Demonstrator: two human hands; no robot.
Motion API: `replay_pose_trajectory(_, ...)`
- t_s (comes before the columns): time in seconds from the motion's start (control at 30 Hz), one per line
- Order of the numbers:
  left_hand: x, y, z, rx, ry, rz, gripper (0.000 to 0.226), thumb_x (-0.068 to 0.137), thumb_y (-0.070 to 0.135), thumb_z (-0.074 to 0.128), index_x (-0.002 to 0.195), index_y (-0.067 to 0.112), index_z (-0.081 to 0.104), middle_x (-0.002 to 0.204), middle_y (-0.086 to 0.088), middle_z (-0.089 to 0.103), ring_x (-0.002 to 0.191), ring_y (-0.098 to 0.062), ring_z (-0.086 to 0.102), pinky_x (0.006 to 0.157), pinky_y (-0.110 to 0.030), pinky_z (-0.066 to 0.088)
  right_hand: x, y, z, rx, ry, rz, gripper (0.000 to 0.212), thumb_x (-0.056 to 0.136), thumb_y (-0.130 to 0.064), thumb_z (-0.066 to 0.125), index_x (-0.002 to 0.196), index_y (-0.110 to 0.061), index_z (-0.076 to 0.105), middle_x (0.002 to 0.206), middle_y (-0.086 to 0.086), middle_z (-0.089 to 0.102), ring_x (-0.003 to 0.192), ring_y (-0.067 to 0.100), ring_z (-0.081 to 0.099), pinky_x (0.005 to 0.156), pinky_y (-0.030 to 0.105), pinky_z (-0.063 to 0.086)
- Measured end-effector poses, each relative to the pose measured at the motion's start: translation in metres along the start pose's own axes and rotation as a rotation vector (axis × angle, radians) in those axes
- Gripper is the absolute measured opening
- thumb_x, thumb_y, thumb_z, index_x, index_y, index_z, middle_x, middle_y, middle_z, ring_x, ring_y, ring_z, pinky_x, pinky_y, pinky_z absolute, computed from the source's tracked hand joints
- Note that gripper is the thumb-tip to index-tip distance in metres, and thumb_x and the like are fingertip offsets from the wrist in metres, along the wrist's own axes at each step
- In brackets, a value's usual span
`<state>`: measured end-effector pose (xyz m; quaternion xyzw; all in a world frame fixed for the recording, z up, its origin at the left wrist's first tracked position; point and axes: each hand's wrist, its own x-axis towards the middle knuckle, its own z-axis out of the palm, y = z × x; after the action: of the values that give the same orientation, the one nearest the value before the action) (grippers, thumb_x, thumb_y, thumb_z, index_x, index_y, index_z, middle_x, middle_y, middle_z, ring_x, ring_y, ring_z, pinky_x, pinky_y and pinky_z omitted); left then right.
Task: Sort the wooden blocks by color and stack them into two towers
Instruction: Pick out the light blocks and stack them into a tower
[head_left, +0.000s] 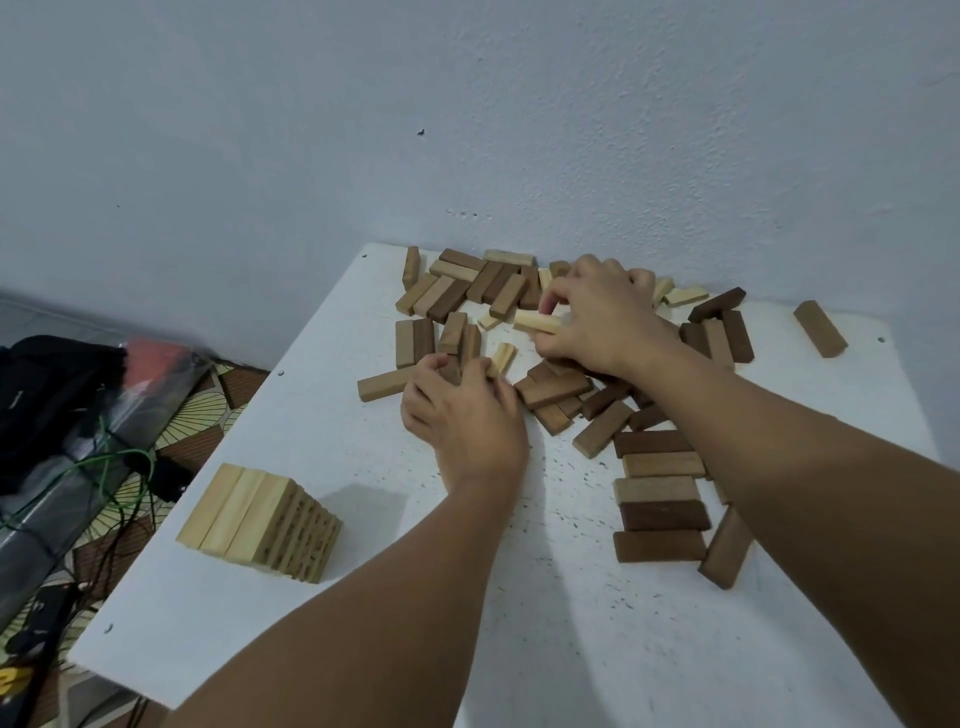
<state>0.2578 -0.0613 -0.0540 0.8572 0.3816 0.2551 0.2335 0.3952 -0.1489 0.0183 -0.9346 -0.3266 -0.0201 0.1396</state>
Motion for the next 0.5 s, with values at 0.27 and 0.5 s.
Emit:
replay_pose_trajectory(0.27,-0.005,0.005,-0.019,-0.104,-0.002,-0.014,0.019,0.098,0.030,0.064,0.114,0.031,0.074,0.140,-0.008,0.042,0.133,-0.036,0.033,0.116,-0.050,0.020,-0.097,-0.009,-0.002,0.104,0.213,0.169,0.026,0.080,-0.055,0.071,0.099,-0.037,0.068,0.111,-0.012,0.045,0.118,0.015,0.045,0.097,0.040,0.021)
replay_pose_trajectory(0.5,-0.052,-0.011,-0.065,-0.153,-0.035,0.157,0.019,0.096,0.026,0.066,0.114,0.027,0.072,0.136,-0.010,0.045,0.126,-0.034,0.036,0.106,-0.047,0.031,-0.214,-0.037,0.006,0.326,0.291,0.385,0.024,0.079,-0.056,0.074,0.094,-0.039,0.065,0.111,-0.014,0.048,0.117,0.013,0.045,0.102,0.043,0.028)
